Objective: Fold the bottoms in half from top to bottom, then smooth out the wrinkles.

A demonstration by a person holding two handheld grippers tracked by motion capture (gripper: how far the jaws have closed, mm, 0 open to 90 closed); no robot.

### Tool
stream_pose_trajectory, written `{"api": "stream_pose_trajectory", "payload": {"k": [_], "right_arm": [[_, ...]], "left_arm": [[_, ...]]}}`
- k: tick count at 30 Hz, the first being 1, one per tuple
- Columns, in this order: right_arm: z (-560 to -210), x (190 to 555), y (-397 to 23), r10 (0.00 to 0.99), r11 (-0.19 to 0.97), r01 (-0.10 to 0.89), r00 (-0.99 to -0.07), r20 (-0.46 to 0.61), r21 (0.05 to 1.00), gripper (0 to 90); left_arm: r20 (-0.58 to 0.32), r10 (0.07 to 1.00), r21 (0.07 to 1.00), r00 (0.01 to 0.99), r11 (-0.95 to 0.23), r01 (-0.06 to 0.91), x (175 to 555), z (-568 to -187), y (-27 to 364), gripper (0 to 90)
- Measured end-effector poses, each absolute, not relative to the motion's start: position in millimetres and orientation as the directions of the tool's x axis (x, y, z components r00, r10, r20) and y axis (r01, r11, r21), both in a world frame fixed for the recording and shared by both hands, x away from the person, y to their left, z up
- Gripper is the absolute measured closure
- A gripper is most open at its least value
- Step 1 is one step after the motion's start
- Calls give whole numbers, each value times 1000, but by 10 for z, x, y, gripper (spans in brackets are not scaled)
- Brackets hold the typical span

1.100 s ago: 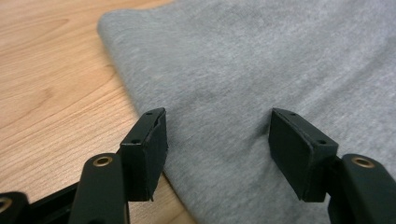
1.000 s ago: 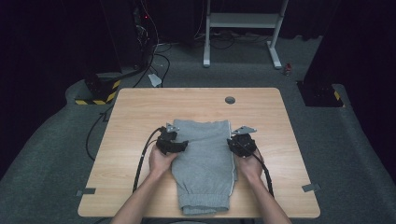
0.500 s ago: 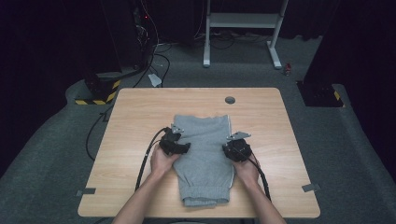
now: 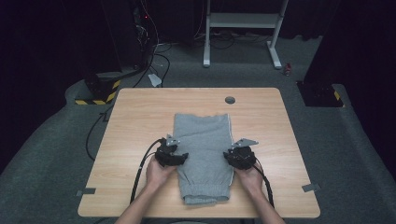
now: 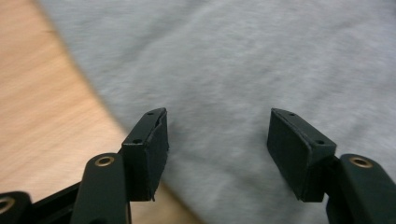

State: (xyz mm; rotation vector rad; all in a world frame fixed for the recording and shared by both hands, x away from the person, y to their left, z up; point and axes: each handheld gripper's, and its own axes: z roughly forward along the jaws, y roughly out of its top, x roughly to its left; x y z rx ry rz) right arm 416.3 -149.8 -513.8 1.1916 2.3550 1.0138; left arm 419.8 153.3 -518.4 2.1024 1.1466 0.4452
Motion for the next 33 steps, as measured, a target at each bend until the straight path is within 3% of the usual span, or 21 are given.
{"api": "stream_pose_trajectory", "payload": {"k": [4,10,16,20,25,33], "right_arm": [[-5067,4191,-1451,813,412,564,-582,-10,716,679],[-4970,3946,-1413,771,418,528,-637,19,739,667],[-5097,3852,-1417,765,434,552,-643,32,712,638],[-5120,3845,-1427,776,424,558,-629,31,714,621],[-5071,3725,-1416,758,418,537,-651,44,733,611],[-5146,3647,-1393,748,450,536,-663,25,714,596]], "left_arm": [[-50,855,703,517,-337,625,4242,-5156,1596,373],[-96,808,718,581,-348,603,3957,-5072,1522,363],[-4,810,723,587,-403,562,3839,-5204,1492,389],[-21,831,704,556,-383,598,3864,-5159,1562,372],[-60,793,722,607,-385,574,3662,-5111,1536,352],[-14,800,696,600,-423,580,3650,-5177,1520,372]]}}
